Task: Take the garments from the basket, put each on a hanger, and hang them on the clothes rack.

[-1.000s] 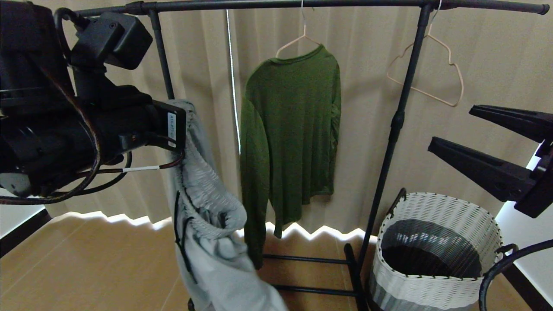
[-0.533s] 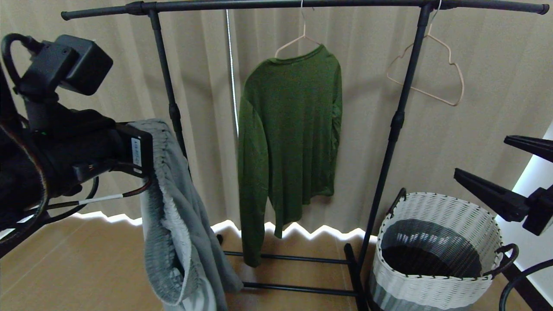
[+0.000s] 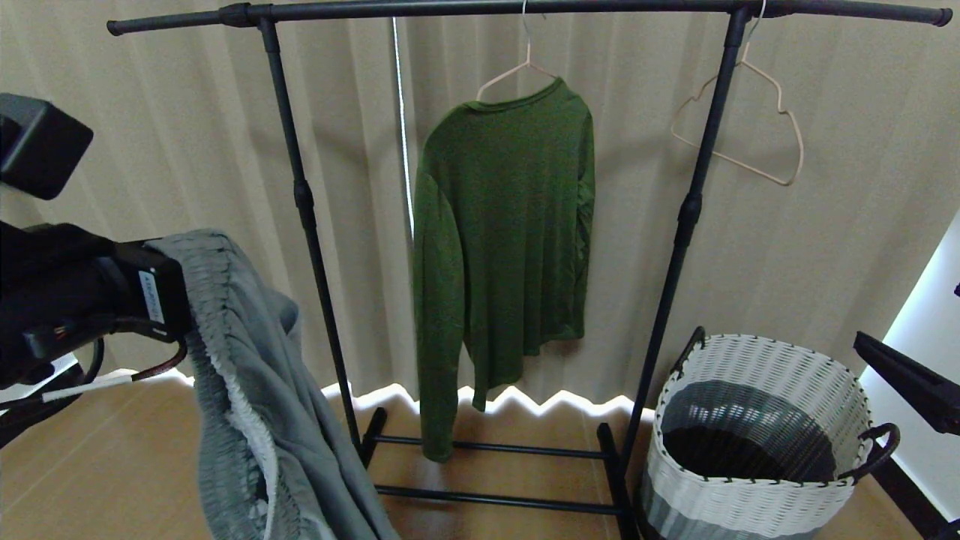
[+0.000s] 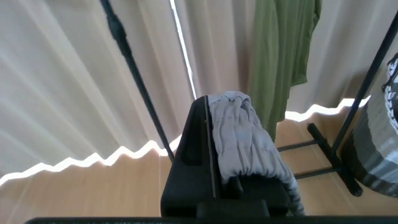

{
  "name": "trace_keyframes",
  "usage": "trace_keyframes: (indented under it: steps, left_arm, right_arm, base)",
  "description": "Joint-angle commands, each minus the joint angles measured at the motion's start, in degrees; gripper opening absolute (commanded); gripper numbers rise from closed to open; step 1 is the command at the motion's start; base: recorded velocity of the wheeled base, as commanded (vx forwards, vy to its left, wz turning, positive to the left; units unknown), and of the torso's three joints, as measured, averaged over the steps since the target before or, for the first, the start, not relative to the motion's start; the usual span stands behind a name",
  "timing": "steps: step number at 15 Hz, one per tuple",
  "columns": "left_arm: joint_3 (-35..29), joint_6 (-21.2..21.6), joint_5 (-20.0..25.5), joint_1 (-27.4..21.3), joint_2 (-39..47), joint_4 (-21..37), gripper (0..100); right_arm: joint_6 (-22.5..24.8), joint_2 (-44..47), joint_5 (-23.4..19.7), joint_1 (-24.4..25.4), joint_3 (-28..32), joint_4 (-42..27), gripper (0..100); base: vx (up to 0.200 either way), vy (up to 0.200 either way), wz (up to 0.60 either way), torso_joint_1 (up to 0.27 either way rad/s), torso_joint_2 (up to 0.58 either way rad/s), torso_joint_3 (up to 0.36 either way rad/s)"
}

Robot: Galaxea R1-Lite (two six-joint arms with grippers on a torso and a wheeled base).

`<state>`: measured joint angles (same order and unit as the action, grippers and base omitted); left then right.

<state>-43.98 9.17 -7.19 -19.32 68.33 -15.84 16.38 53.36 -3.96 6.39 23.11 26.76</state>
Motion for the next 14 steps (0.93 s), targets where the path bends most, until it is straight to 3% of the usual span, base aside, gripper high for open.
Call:
trace_keyframes:
  steps: [1, 4, 8, 12, 14]
  left_arm:
    - [4.17, 0.06, 1.66, 0.95, -2.94, 0.02, 0]
    - [9.88, 0.15, 7.28, 1.74, -7.33, 0.02, 0]
    - [14.98, 0.76, 9.74, 1.74, -12.52, -0.07, 0]
    - [22.27, 0.85, 9.83, 2.18, -15.51, -8.69, 0]
    - [23.94, 2.87, 9.83, 2.18, -15.15, -11.32, 0]
  right_arm:
    - [-0.04, 0.17, 0.01, -0.59, -0.35, 0.05, 100]
    - [0.32, 0.69, 0.27, -0.94, 1.14, -0.57, 100]
    - [0.05, 4.91, 0.01, -3.75, 2.37, -0.13, 100]
    - [0.05, 6.41, 0.09, -3.84, 3.17, -0.04, 100]
    - [0.05, 6.76, 0.18, -4.1, 3.25, -0.04, 100]
  base:
    - [0.0, 0.0, 0.0, 0.0, 0.0, 0.0]
    - [0.0, 0.0, 0.0, 0.0, 0.0, 0.0]
    - [0.0, 0.0, 0.0, 0.0, 0.0, 0.0]
    - [0.0, 0.0, 0.0, 0.013, -0.02, -0.007]
    - [0.0, 0.0, 0.0, 0.112, -0.24, -0.198]
